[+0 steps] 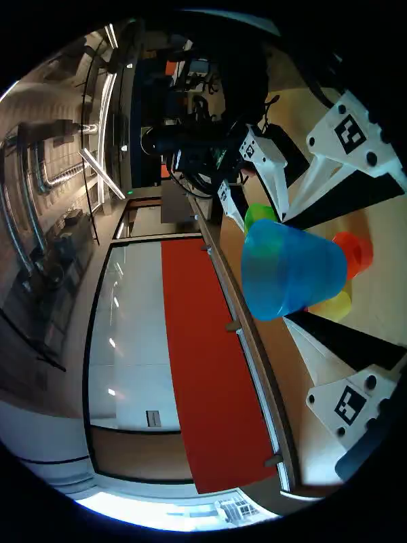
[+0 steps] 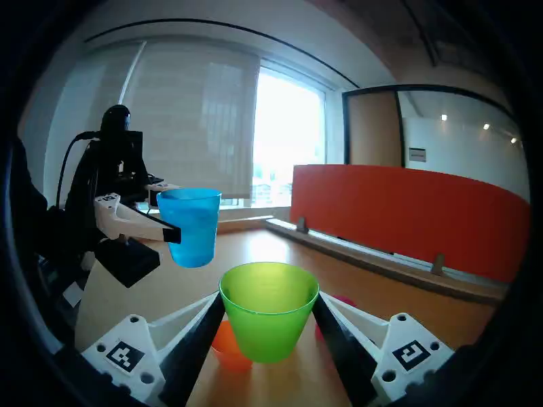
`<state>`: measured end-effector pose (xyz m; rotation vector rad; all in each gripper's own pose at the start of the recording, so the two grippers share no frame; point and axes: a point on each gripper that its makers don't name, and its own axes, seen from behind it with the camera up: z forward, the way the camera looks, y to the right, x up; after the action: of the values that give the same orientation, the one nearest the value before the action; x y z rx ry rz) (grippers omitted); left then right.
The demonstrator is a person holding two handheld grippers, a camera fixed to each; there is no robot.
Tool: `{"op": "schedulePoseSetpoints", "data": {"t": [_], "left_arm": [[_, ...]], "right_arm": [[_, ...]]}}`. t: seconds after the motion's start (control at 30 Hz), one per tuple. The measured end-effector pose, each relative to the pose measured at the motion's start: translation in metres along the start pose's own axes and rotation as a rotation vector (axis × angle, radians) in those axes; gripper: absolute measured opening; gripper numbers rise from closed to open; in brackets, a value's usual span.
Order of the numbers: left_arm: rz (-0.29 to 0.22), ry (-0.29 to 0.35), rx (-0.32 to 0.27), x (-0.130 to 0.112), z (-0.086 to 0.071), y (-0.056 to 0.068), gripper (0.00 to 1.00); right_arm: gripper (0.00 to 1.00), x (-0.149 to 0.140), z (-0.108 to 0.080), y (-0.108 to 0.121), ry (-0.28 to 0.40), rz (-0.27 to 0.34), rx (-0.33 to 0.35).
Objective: Pour water
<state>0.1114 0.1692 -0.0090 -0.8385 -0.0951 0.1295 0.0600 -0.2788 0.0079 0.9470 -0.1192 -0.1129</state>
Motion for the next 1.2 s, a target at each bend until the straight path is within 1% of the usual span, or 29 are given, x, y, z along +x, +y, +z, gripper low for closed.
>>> {"op": "schedulePoseSetpoints", "data": {"t": [0.3, 0.67, 1.07, 1.2], "left_arm": [[0.006, 0.004, -0.006, 0.001, 0.0, 0.002, 0.81], [0.026, 0.016, -0.007, 0.004, 0.0, 0.003, 0.81], [0.094, 0.026, 0.004, 0.008, 0.002, 0.002, 0.81], [0.121, 0.031, 0.014, 0.01, 0.003, 0.0, 0.81]], "right_arm": [[0.91, 0.006, -0.002, -0.002, 0.017, 0.022, 0.017], [0.92, 0.004, -0.006, -0.012, 0.003, 0.013, 0.047], [0.91, 0.001, -0.013, -0.027, -0.009, 0.011, 0.093], [0.92, -0.002, -0.016, -0.035, -0.016, 0.008, 0.111]]}}
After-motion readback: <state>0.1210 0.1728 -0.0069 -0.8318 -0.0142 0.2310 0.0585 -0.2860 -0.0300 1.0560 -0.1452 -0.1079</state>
